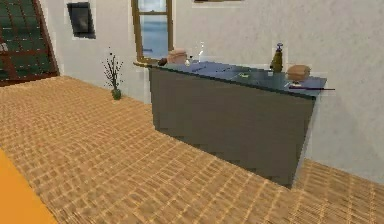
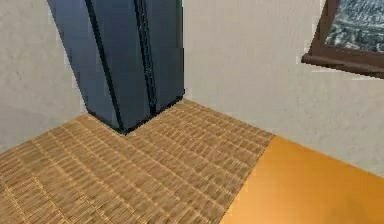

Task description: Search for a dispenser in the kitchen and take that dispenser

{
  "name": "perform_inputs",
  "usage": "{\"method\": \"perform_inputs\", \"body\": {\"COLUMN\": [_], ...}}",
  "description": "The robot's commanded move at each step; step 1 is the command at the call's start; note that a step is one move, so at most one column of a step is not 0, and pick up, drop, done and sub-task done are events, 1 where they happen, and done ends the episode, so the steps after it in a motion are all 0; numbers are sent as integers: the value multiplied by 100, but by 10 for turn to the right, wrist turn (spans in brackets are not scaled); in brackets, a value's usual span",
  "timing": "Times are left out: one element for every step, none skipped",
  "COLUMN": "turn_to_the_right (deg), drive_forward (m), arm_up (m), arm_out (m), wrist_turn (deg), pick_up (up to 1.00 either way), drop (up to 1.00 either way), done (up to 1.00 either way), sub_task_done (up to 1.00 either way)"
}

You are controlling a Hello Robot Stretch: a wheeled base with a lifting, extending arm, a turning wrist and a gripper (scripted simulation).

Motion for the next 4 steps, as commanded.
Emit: {"method": "perform_inputs", "body": {"turn_to_the_right": [0, -30, 0, -450], "drive_forward": [100, 0, 45, 0], "arm_up": [0, 0, 0, 0], "arm_out": [0, 0, 0, 0], "wrist_turn": [0, 0, 0, 0], "pick_up": [0, 0, 0, 0], "drop": [0, 0, 0, 0], "done": [0, 0, 0, 0], "sub_task_done": [0, 0, 0, 0]}}
